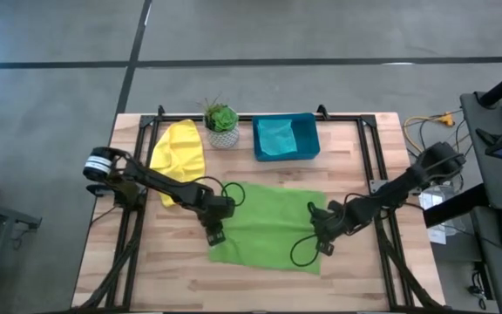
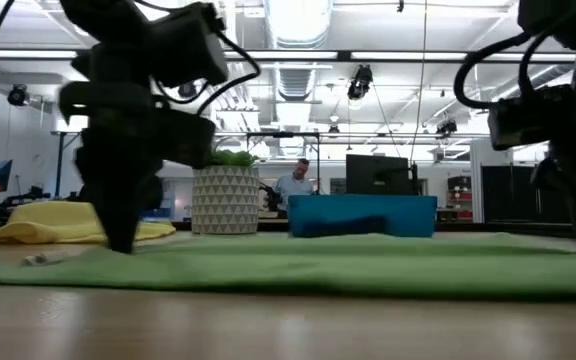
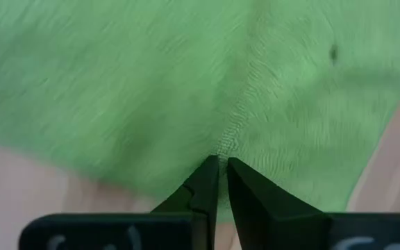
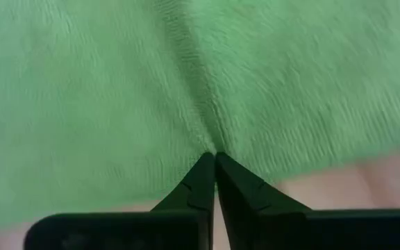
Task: Fold microfiber towels
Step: Fold the green microfiber towel on top of the light blue microfiber towel into the dark blue bin
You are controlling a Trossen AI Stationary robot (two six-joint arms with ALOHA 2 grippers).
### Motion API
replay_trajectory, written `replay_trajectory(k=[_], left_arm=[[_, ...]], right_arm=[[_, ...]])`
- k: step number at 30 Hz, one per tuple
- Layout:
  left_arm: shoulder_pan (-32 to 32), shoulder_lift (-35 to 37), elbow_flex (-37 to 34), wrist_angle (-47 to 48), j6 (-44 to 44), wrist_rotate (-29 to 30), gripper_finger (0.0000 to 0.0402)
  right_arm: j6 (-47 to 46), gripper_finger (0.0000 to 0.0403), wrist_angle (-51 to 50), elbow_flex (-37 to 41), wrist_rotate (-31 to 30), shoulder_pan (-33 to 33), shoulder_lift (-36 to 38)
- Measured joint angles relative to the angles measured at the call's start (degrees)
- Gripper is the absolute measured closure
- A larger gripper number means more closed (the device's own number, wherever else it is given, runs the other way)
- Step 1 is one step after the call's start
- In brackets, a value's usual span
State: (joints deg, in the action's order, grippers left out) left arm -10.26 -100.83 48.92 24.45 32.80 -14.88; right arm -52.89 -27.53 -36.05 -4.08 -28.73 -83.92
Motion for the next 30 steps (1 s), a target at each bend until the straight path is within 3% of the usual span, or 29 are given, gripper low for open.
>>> replay_trajectory(k=[7,10,17,20,23,27,30], left_arm=[[-0.46,7.45,-2.46,0.36,1.53,0.04,0.0378],[-0.43,11.62,-2.9,1.72,1.2,2.86,0.0378],[0.61,19.17,-3.5,-1.04,1.43,17.67,0.0378],[2.03,20.5,-3.74,-1.4,0.05,16.49,0.0378],[1.11,21.22,-4.48,-0.7,-5.83,11.11,0.0378],[-5.25,22.34,-4.42,-2.05,-9.93,9.45,0.0378],[-12.63,22.84,-3.95,-3.21,-10.63,11.99,0.0378]], right_arm=[[0.05,0.0394,-2.19,0.26,-0.06,-0.13,9.03],[0.44,0.0394,-2.81,0.34,-2.57,0.18,11.93],[1.97,0.0394,-0.56,0.58,-5.93,7.42,11.4],[5.49,0.0394,4.25,0.61,-2.56,9.87,11.3],[11.51,0.0394,10.58,0.6,0.29,9.5,12.17],[13.93,0.0394,15.65,0.52,1.71,5.17,12.9],[13.13,0.0394,16.22,0.54,1.68,0.13,12.91]])
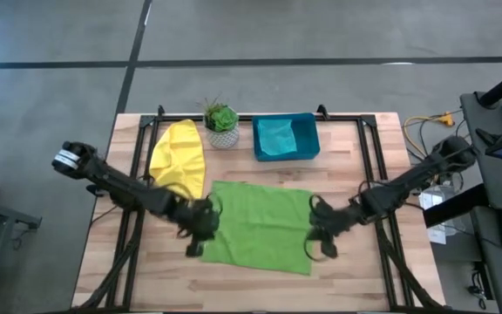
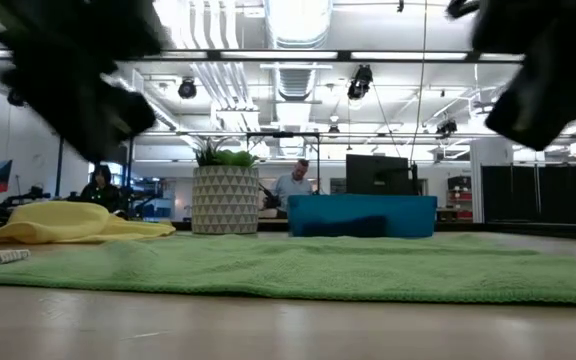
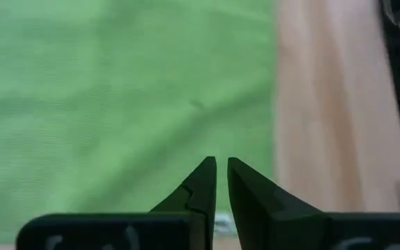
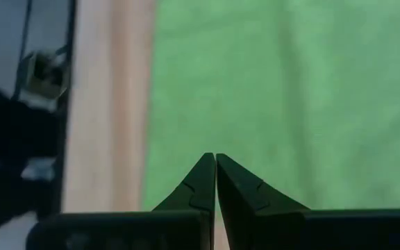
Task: Fold microfiber towels
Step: Fold the green microfiber towel on top of the light blue microfiber towel into the dark blue bin
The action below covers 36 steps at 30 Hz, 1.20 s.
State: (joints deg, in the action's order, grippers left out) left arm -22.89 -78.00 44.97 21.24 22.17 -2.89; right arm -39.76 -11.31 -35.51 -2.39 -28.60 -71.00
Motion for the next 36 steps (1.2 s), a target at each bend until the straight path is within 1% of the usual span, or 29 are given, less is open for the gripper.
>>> replay_trajectory(k=[2,5,9,11,13,15,19,23,26,30,32,36], left_arm=[[-4.91,-0.21,0.0,-0.56,1.68,2.23,0.0378],[-10.76,-0.73,-0.17,-1.96,7.08,3.27,0.0378],[-14.38,-1.38,-0.12,-4.13,11.48,3.21,0.0375],[-14.91,-1.38,-0.11,-4.24,11.54,2.44,0.0367],[-15.12,-1.38,-0.25,-3.93,9.65,2.04,0.035],[-15.1,-1.4,-0.33,-2.64,6.26,2.18,0.0324],[-15.1,-2.79,-0.43,3.16,-2.88,4.57,0.0266],[-15.1,-5.08,-0.42,4.02,-8.99,5.0,0.0228],[-15.1,-7.77,-0.42,2.67,-12.69,5.07,0.022],[-15.11,-11.77,-0.39,-0.04,-13.8,5.63,0.0219],[-15.19,-14.05,-0.09,-0.53,-13.83,6.77,0.0219],[-15.24,-18.87,-0.01,-0.46,-13.57,8.23,0.0222]], right_arm=[[-1.74,0.0394,0.34,0.0,-0.04,-3.57,-0.4],[-6.1,0.0394,1.6,0.0,-0.84,-7.83,-1.8],[-9.12,0.0389,7.14,-0.02,-2.2,-11.63,-4.79],[-9.17,0.0377,10.41,-0.02,-2.19,-13.12,-6.96],[-8.98,0.0359,13.54,-0.42,-2.22,-14.37,-9.85],[-8.47,0.0337,15.26,-1.23,-2.86,-15.65,-12.86],[-6.77,0.0292,15.38,-4.96,-5.05,-17.29,-18.81],[-6.52,0.0264,14.81,-9.32,-5.18,-17.57,-23.92],[-6.66,0.0257,14.63,-12.16,-5.2,-17.53,-26.35],[-6.73,0.0255,13.73,-14.99,-5.27,-17.37,-27.84],[-6.74,0.0255,10.91,-16.63,-5.41,-17.18,-28.15],[-6.77,0.0255,2.06,-19.72,-6.54,-17.09,-28.24]])
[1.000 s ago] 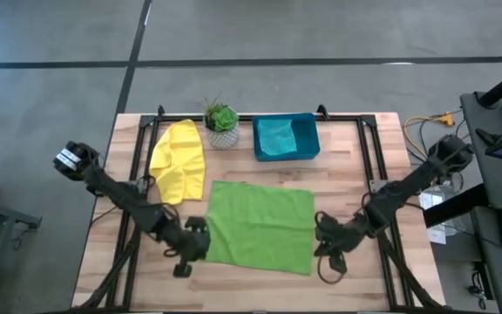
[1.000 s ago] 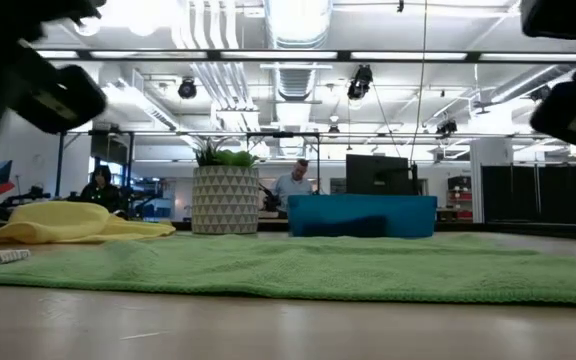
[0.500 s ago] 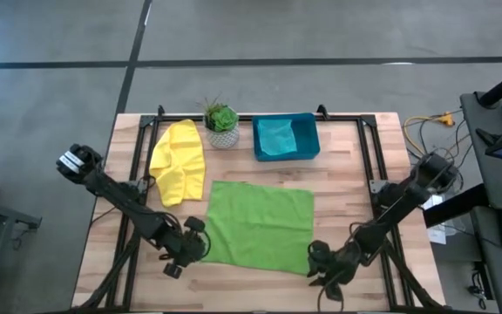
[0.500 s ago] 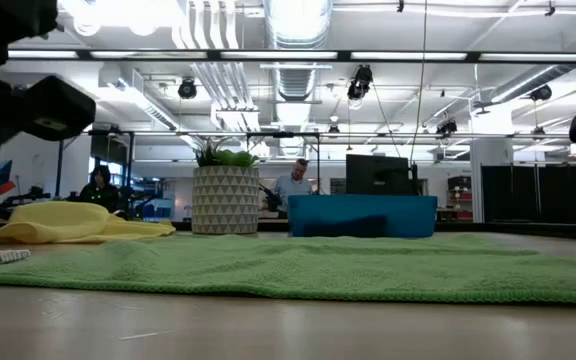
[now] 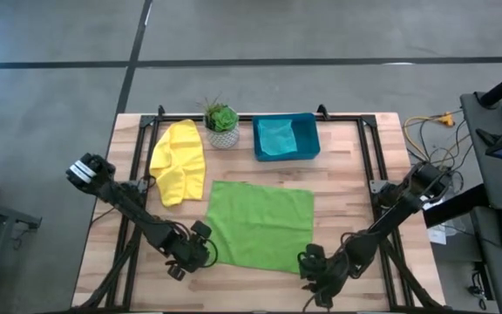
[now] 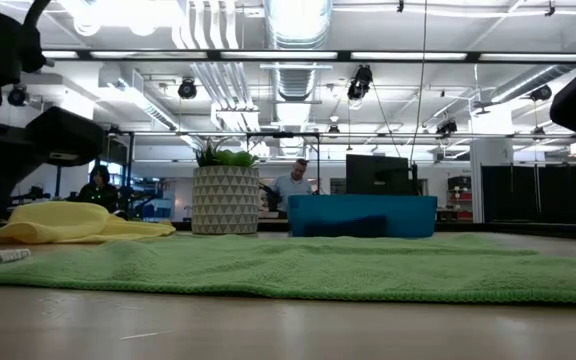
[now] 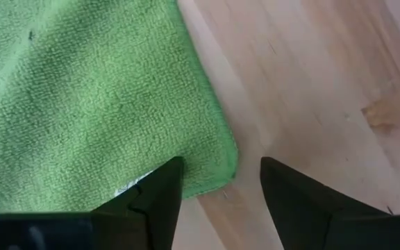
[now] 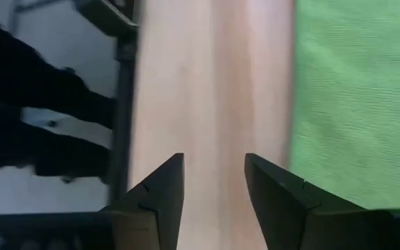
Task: Fold microfiber towels
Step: Fold the green microfiber towel on top of the light blue microfiber towel into the dark blue bin
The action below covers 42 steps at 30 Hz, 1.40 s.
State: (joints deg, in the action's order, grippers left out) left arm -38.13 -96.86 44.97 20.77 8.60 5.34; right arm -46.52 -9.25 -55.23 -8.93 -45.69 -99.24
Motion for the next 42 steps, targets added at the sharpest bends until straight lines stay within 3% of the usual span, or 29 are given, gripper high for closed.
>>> replay_trajectory(k=[4,11,17,24,32,36,42], left_arm=[[-0.02,-2.49,0.51,0.07,1.07,0.02,0.0259],[0.09,-1.86,0.08,-1.33,3.02,1.16,0.0391],[0.13,-1.83,0.01,-1.46,3.02,1.27,0.0387],[0.15,-1.83,-0.06,-1.72,3.06,1.23,0.0386],[0.17,-1.83,-0.08,-1.87,3.13,1.13,0.0386],[0.24,-1.73,-0.1,-1.92,3.69,-0.01,0.0396],[0.28,0.56,-0.1,-2.1,6.1,-0.92,0.0401]], right_arm=[[-0.38,0.0255,-7.25,-2.35,-1.09,-0.04,0.11],[1.46,0.0255,-8.32,-2.51,-7.77,0.13,0.07],[6.49,0.0252,-8.44,-1.05,-7.77,0.24,0.07],[6.51,0.0219,-8.36,1.76,-5.71,0.24,-0.36],[6.97,0.0205,-7.42,1.5,-2.84,0.24,-5.63],[6.73,0.024,-10.34,-0.37,-2.3,-0.07,-7.14],[6.49,0.0362,-17.27,-1.66,-2.16,-0.17,-4.76]])
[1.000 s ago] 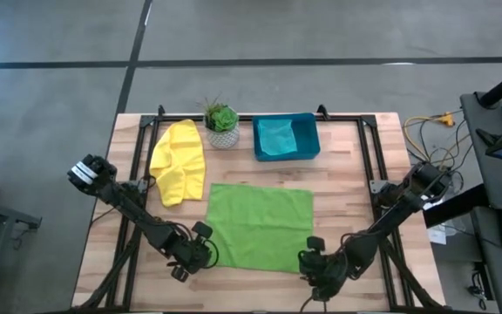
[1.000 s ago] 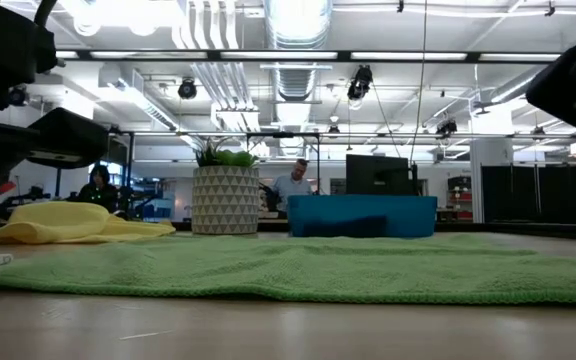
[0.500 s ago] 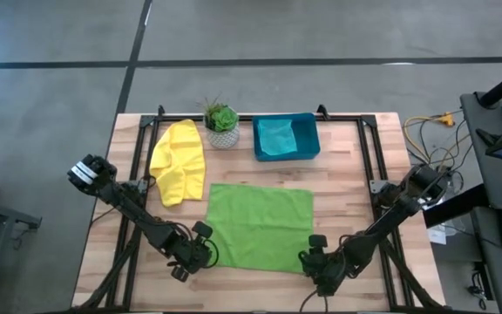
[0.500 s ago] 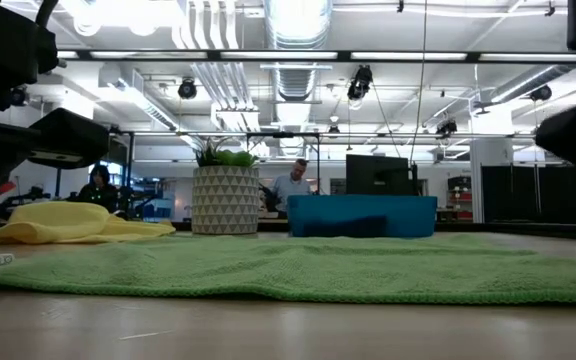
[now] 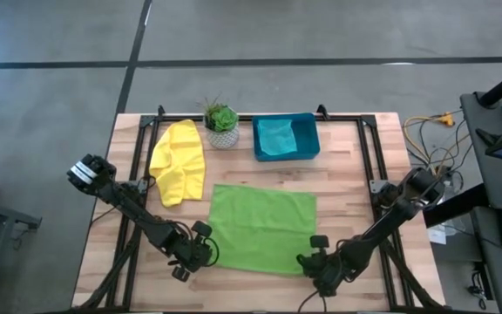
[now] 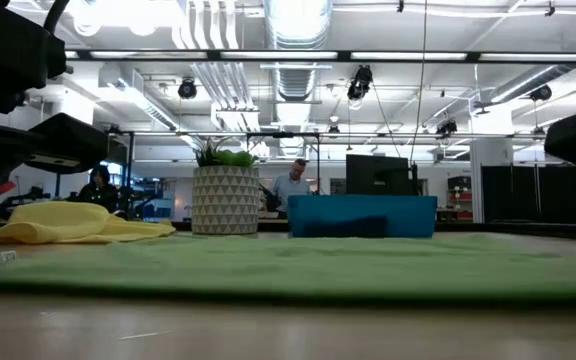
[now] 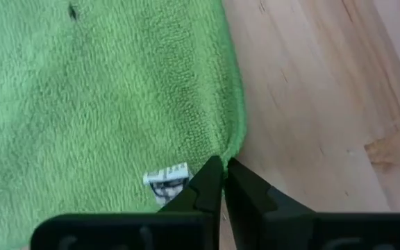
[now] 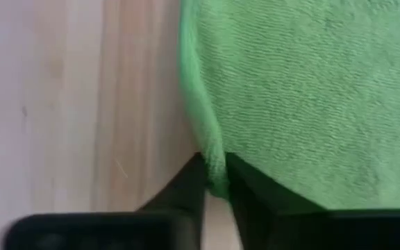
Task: Fold microfiber towels
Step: Fold the green microfiber towel on top of the light blue microfiber towel into the dark blue bin
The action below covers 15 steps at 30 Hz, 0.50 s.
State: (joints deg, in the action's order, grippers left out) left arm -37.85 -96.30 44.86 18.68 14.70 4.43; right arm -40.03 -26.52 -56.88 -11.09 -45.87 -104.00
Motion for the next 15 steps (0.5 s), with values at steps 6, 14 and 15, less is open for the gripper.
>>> replay_trajectory(k=[6,14,15], left_arm=[[0.02,5.97,-0.29,0.81,0.14,0.03,0.0401],[0.02,13.18,-0.24,0.79,8.77,-1.18,0.0401],[0.02,13.96,-0.07,0.59,9.2,-1.18,0.0401]], right_arm=[[-0.19,0.0391,-1.04,0.2,1.9,-0.77,3.23],[-4.27,0.0393,-0.24,0.13,5.41,-1.01,10.6],[-4.18,0.0393,-0.27,0.14,5.64,-1.01,11.68]])
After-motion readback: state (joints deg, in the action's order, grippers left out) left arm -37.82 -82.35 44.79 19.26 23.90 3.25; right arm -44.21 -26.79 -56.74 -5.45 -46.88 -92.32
